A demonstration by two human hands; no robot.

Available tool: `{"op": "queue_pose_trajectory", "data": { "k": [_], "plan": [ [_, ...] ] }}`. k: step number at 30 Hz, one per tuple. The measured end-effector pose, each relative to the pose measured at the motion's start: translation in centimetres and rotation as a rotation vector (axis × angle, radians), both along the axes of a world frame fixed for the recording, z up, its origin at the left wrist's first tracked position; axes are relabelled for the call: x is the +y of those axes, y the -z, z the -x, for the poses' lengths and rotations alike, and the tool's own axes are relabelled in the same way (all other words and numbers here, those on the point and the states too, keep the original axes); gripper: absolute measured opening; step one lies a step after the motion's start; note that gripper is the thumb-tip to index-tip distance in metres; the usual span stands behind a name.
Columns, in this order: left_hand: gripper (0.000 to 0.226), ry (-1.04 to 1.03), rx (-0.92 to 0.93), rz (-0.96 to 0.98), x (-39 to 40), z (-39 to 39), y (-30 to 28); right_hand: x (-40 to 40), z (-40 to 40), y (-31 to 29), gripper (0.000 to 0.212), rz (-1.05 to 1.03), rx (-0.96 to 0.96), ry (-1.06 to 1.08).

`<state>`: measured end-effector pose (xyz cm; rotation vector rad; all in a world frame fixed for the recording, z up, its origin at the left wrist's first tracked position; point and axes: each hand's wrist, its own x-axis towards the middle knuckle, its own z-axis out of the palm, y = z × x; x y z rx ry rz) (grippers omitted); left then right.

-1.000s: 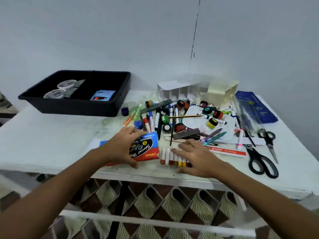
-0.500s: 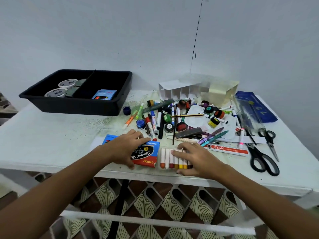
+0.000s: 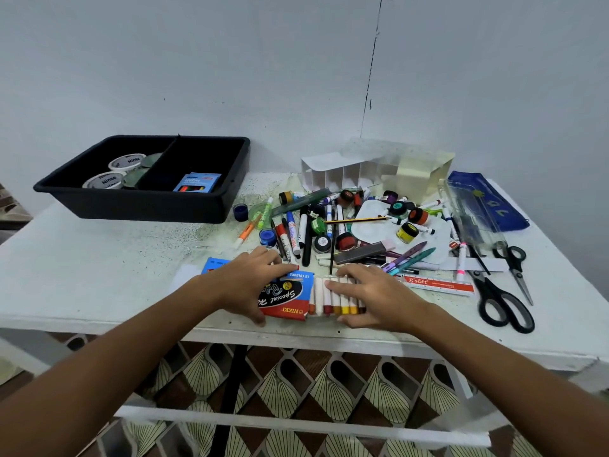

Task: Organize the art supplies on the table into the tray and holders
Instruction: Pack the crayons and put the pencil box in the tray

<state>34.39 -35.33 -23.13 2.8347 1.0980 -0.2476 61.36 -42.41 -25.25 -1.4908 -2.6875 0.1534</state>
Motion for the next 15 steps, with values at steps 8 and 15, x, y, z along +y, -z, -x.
{"op": "queue_pose_trajectory", "data": {
  "k": [8,15],
  "plan": [
    [0.109,0.001,-0.069,0.035,0.3,-0.3,0.2,0.4,0.0,-0.9,0.064,-0.009,0.009,0.015],
    [0.106,-0.030,-0.216,0.094,0.0,-1.0,0.5,0.4,1.8,-2.2,0.071,0.040,0.131,0.072]
  ]
}}
